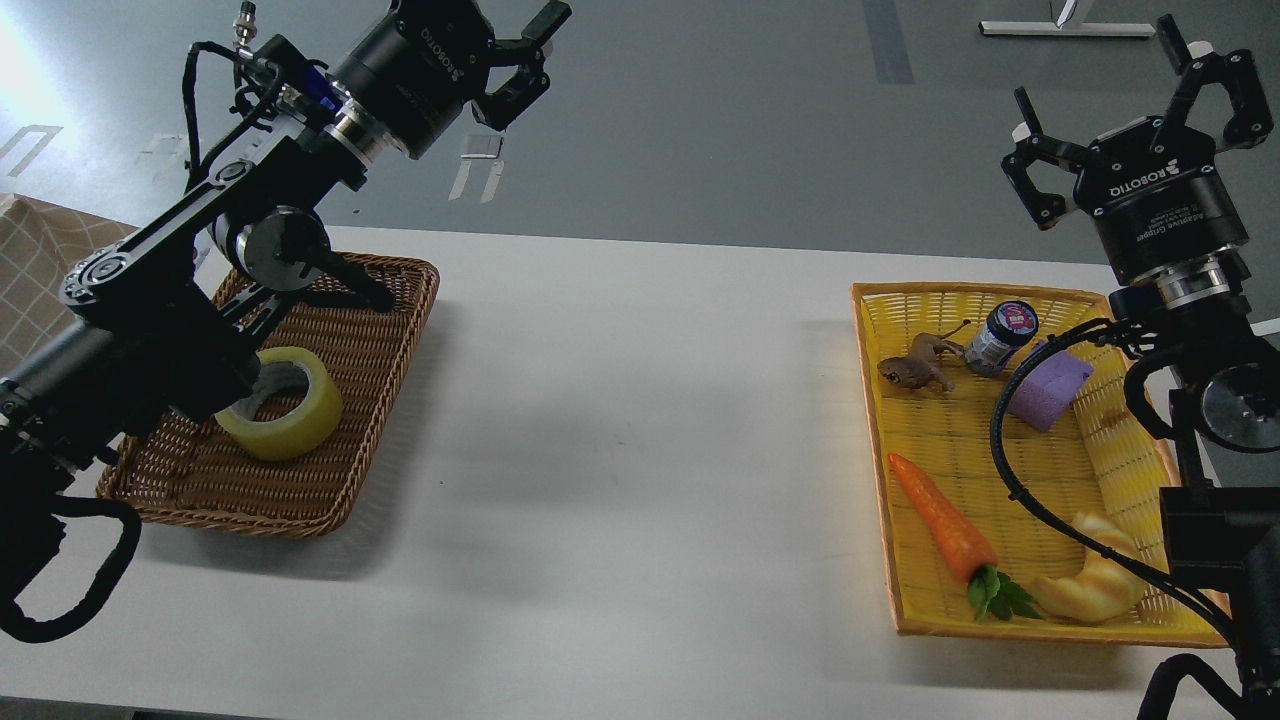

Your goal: Place and transfer tape with both arms

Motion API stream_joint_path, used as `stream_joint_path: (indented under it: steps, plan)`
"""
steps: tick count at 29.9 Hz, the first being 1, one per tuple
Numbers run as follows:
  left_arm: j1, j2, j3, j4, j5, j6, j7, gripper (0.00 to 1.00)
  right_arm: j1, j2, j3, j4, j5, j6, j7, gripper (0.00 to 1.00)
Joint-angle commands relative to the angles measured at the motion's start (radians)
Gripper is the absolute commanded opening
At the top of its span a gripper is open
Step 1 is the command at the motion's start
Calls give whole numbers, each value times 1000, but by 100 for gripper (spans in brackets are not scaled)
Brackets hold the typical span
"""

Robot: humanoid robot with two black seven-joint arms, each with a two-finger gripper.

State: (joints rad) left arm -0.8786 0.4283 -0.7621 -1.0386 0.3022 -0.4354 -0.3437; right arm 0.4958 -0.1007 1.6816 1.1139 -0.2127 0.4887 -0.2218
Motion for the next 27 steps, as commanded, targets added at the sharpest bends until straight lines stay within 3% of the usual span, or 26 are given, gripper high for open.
stream_joint_path:
  steps: [1,15,27]
  plan:
    - [32,-23,-51,-15,0,-26,0,98,16,12,-5,-8,1,0,1,100]
    - [147,-175,-227,-27,-2,-39,8,98,99,36,-108,-74,-4,0,1,100]
    - [190,-180,-290,-24,-2,-39,12,98,144,38,-209,-101,-8,0,1,100]
